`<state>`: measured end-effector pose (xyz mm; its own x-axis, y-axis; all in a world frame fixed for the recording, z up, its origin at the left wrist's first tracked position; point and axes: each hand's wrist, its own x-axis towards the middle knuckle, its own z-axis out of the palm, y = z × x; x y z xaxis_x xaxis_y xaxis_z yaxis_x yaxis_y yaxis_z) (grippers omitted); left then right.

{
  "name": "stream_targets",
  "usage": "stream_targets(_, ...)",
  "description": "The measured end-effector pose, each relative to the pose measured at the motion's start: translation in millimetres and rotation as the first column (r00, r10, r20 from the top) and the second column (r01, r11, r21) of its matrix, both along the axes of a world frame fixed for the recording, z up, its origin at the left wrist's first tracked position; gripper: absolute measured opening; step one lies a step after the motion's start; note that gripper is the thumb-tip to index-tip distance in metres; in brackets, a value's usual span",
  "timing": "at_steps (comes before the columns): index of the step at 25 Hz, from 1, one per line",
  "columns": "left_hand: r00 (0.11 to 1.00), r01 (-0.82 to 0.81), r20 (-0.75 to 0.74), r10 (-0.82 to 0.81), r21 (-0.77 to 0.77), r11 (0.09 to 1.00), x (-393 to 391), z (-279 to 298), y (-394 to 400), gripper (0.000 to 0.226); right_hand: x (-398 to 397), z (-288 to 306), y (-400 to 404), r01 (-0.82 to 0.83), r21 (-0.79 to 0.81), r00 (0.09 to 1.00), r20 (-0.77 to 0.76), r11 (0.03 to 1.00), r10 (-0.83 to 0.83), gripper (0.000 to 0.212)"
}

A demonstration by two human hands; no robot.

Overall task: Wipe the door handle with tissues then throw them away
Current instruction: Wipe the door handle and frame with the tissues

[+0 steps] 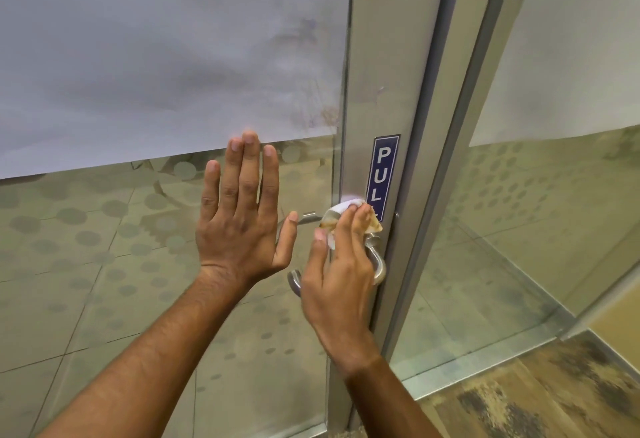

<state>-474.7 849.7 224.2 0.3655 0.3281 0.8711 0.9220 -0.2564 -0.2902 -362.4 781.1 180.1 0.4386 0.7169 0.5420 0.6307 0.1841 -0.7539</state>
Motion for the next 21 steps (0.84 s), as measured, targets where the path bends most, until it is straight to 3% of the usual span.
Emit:
stream_targets(5,0.999,0.047,-0.025,-0.046,0.045,0.998,-8.8,0.7,-2.4,0.073,-34.6,30.2,10.3,-0.028,0.056,0.975,-0.220,0.998,0.039,0.076)
stream_targets(10,0.997,0.039,-0.071,-0.033,0.091,0.995,-14.0,3.1,1.8,0.075,-42.9,32.5,18.2,0.055,-0.007,0.971,-0.231,0.998,-0.055,0.081)
stream_targets(13,0.997,0.020,-0.076,-0.010,0.132,0.991,-12.5,1.8,4.6,0.073,-46.9,38.2,17.9,0.023,-0.010,0.951,-0.308,1.000,-0.025,0.082)
stream_targets(17,0.998,0.019,-0.063,-0.010,0.140,0.990,-10.7,2.0,6.7,0.070,-34.6,42.4,19.8,-0.016,0.039,0.989,-0.145,0.999,0.021,0.082)
stream_targets(21,0.997,0.033,-0.070,-0.026,0.101,0.994,-11.9,2.3,3.0,0.073,-32.0,29.3,9.2,-0.031,-0.101,0.992,-0.121,0.994,0.019,0.087)
